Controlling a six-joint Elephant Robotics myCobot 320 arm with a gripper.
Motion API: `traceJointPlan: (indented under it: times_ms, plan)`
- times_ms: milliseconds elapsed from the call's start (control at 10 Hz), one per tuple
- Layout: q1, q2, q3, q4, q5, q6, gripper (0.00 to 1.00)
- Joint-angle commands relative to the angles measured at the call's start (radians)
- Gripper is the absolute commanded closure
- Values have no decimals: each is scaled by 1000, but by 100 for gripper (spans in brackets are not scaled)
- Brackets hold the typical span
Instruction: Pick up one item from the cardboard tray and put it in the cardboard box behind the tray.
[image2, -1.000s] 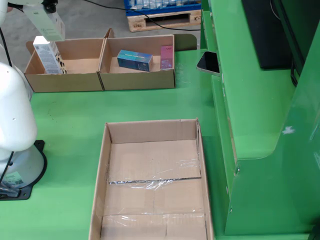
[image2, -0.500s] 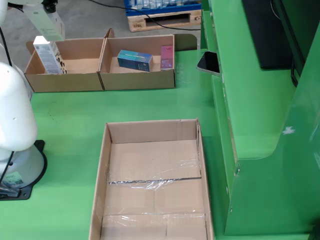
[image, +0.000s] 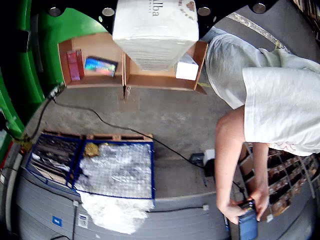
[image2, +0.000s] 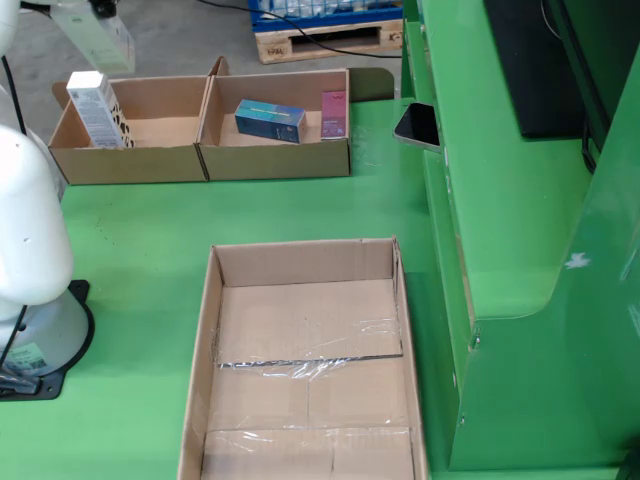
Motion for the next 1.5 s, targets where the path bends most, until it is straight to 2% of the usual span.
traceJointPlan:
  times_ms: [0,800,900,1100,1200,1400]
  plan:
    - [-110,-52,21,120,97,-66,100]
    - [-238,-155,21,279,197,-120,100]
    - [-319,-236,21,427,246,-130,100]
    - [-319,-236,21,427,246,-130,100]
    - [-354,-286,22,519,268,-125,100]
    - [-361,-314,21,589,263,-119,100]
